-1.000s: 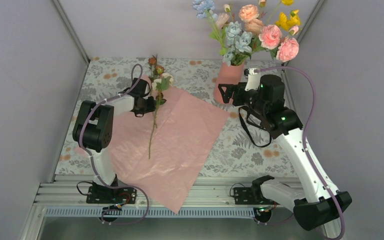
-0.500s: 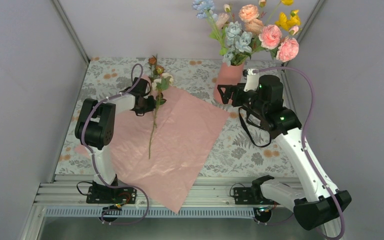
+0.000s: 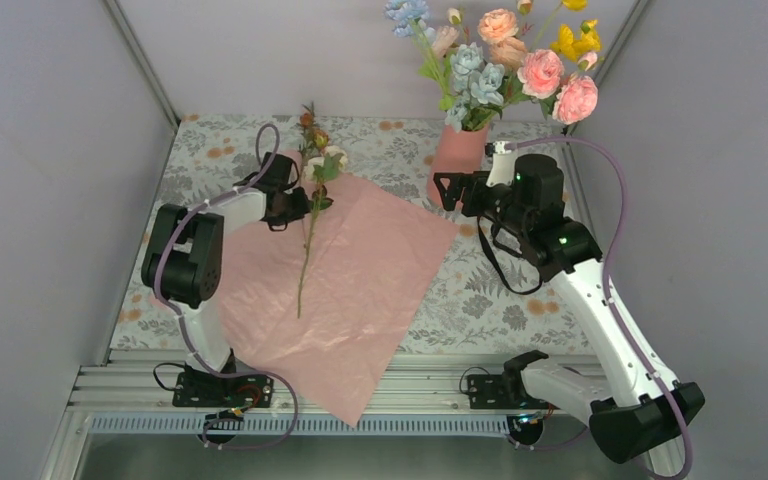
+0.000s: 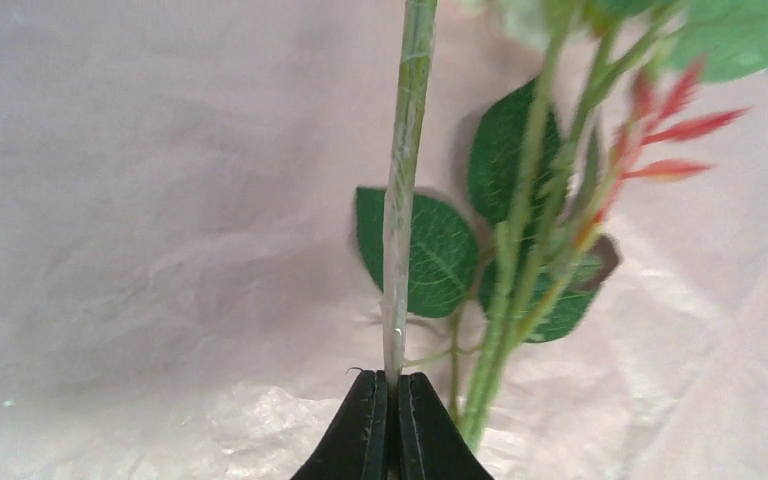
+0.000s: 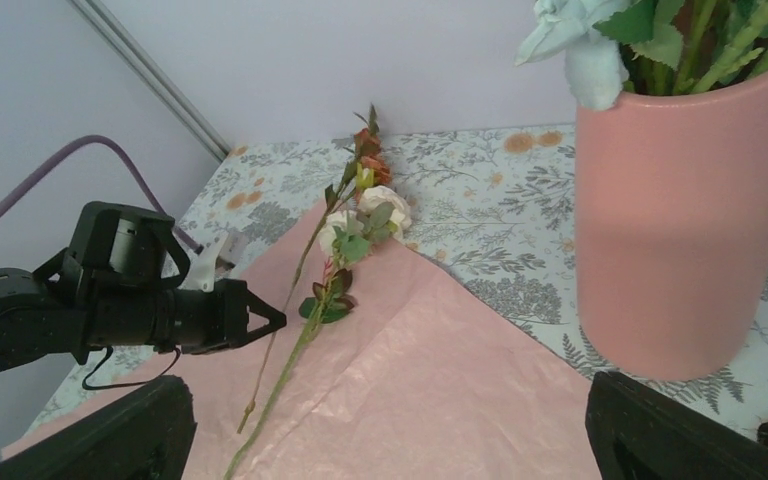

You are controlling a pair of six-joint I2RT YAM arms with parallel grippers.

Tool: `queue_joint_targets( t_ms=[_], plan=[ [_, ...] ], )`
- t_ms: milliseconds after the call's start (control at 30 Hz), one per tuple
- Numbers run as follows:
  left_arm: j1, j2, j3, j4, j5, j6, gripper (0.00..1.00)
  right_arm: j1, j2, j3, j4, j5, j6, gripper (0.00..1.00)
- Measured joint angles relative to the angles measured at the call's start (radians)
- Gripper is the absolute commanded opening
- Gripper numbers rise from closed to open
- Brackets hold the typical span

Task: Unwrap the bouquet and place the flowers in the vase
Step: Pick up the fake flower from the wrapping paper.

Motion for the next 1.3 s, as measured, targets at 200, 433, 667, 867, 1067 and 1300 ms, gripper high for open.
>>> queue_joint_targets(
  t_ms=[200, 433, 667, 867, 1067, 1300],
  plan=[
    [0.0, -0.118, -0.025, 0.011, -0.031, -0.027, 0.02, 0.024, -0.008, -0.008, 0.006, -0.024, 0.033, 0.98],
    [0.0, -0.274, -0.1, 0.025, -0.052, -0.041, 0.02, 0.076, -0.001, -0.008, 0.011, -0.034, 0.067, 0.96],
    [-0.001, -0.46, -0.193, 0.03, -0.001, -0.03, 0.02, 0.144, 0.002, -0.008, 0.063, -0.041, 0.12, 0.93],
    [-0.007, -0.624, -0.266, 0.034, 0.092, -0.004, 0.02, 0.213, 0.03, -0.008, 0.114, -0.04, 0.152, 0.87],
    [-0.014, -0.772, -0.319, 0.04, 0.233, 0.024, 0.02, 0.278, 0.081, -0.008, 0.188, -0.041, 0.191, 0.75],
    [-0.018, -0.877, -0.357, 0.058, 0.448, 0.058, 0.02, 0.36, 0.2, 0.064, 0.251, -0.028, 0.235, 0.63]
  ],
)
